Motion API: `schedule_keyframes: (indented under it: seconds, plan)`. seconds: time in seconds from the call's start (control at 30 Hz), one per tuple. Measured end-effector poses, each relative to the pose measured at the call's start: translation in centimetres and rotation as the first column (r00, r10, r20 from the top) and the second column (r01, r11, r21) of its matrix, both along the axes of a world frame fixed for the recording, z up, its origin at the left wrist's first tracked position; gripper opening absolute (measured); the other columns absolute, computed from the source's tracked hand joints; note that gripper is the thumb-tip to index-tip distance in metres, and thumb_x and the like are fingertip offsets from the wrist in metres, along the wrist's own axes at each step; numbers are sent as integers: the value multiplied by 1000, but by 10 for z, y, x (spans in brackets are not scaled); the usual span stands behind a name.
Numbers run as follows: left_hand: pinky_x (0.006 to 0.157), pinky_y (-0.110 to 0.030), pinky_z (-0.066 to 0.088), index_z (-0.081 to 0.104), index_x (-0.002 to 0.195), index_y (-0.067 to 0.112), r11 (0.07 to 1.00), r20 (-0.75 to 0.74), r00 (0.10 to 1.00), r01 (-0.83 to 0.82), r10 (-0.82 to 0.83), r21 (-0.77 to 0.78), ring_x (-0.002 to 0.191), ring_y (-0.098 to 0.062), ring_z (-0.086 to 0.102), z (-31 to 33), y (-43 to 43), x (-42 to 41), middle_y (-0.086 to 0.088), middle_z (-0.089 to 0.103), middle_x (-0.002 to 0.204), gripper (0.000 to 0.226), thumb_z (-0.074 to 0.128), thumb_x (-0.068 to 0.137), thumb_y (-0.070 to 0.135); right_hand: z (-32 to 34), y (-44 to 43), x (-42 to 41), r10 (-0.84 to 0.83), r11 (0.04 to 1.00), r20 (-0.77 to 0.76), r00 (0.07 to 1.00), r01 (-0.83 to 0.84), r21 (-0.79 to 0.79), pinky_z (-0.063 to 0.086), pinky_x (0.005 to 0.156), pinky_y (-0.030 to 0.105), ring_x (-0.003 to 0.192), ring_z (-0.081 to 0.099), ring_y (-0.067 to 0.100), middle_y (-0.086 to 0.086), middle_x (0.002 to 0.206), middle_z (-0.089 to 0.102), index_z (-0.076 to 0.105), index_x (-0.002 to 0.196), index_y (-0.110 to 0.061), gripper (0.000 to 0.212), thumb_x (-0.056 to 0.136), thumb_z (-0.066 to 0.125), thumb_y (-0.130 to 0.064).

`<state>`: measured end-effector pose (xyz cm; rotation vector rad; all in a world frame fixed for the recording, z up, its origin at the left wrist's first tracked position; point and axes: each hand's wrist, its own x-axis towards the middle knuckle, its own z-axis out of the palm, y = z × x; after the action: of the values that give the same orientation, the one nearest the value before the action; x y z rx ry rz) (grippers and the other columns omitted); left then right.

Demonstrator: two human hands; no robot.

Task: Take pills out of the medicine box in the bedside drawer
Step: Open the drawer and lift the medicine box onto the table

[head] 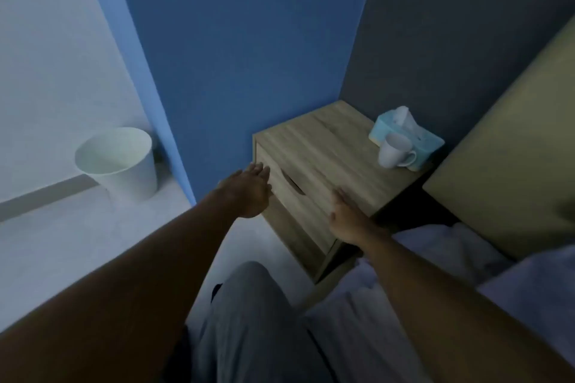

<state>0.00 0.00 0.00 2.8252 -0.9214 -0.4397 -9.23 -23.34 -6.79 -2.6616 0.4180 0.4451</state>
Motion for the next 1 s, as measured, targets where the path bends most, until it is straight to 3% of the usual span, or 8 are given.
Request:
schedule_keyframes:
  seconds: [0.2,0.4,0.53,0.7,0.83,0.9,1.0]
  plan:
    - [122,-39,9,7,155,10,995,-202,979,-34,15,-92,152,-23,2,-61,-33,22,-10,5,164,61,25,103,34,-37,-31,23,1,999,5,1000,0,-47,11,123,36,154,-3,22,7,167,-8,-3,158,-7,69,104,38,-21]
    - [120,-37,10,8,155,9,972,-361,929,-153,81,-177,152,-23,2,-138,-59,57,-10,6,164,62,27,103,35,-89,-46,57,105,988,113,988,-91,-122,0,125,41,154,-8,21,9,167,-8,-5,159,-11,76,103,31,-48]
    - [119,-34,10,7,155,7,919,-496,856,-304,148,-250,152,-23,4,-180,-79,74,-11,5,164,63,31,103,33,-114,-51,55,171,949,217,961,-101,-297,10,124,45,155,4,23,11,167,6,8,159,-8,78,99,23,-55]
    - [123,-42,14,0,156,13,729,-647,739,-547,190,-412,152,-21,8,-213,-112,87,-5,5,165,69,38,102,34,-122,-54,56,183,951,248,951,-108,-289,10,125,44,155,3,21,9,167,6,10,159,-10,80,97,22,-59]
    - [115,-30,25,-6,153,22,537,-669,727,-630,153,-561,140,-8,24,-225,-135,90,-1,21,159,79,49,97,31,-122,-52,56,182,949,267,946,-98,-299,15,124,45,155,8,22,11,167,12,16,158,-8,78,97,26,-56]
    - [115,-38,33,-13,152,25,465,-686,711,-666,156,-584,139,-12,32,-230,-144,86,-3,26,157,84,50,96,31,-124,-53,57,173,951,281,944,-86,-297,16,124,44,154,9,21,10,167,13,18,158,-8,77,98,29,-56]
    - [116,-47,32,-24,151,23,414,-714,687,-695,138,-588,144,-22,31,-236,-148,84,-5,20,160,92,50,96,31,-127,-54,57,165,952,286,944,-76,-298,14,124,43,154,7,18,8,167,12,17,158,-9,77,98,30,-56]
